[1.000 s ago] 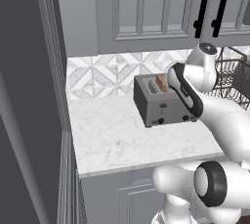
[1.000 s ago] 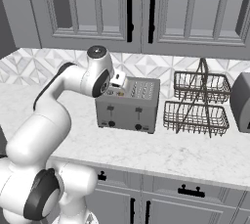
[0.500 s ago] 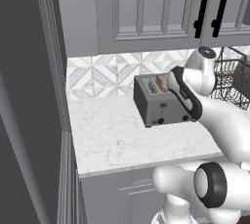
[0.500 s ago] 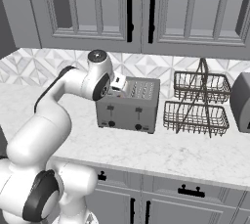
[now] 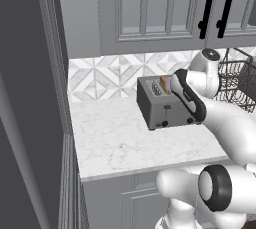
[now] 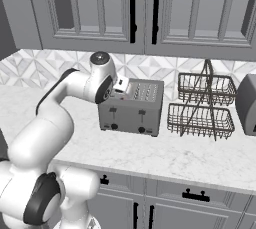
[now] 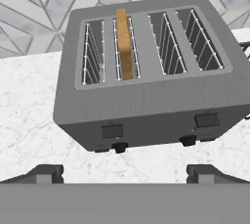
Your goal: Start the toaster. Once the lever pops up, take the bread to the plate on the dining counter.
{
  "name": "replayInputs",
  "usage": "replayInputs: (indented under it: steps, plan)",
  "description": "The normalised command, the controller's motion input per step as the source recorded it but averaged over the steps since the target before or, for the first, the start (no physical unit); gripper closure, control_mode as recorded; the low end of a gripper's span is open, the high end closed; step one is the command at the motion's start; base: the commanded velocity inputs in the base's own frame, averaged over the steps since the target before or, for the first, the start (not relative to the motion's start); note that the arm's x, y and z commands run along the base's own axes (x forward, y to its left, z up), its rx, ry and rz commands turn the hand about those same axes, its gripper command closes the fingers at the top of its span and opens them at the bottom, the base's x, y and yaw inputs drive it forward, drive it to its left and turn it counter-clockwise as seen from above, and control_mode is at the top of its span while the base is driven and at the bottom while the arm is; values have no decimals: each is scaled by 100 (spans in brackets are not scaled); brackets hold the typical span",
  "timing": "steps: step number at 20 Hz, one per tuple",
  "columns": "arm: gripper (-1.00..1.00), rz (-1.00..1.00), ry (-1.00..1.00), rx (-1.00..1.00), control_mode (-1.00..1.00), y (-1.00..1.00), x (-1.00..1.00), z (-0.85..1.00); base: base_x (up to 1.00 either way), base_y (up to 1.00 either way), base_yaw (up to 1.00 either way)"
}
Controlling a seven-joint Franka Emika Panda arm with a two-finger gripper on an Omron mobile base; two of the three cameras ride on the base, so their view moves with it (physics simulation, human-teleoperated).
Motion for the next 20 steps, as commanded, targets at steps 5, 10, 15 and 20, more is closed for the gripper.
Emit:
replayInputs:
  steps: [5,10,15,20]
  plan:
    - [-100,1,-1,0,-100,-11,30,0,0,0,0]
    - [-100,11,-3,0,-100,-13,16,-10,0,0,0]
    - [-100,13,-4,0,-100,0,9,-23,0,0,0]
    - [-100,9,-5,0,-100,0,30,-12,0,0,0]
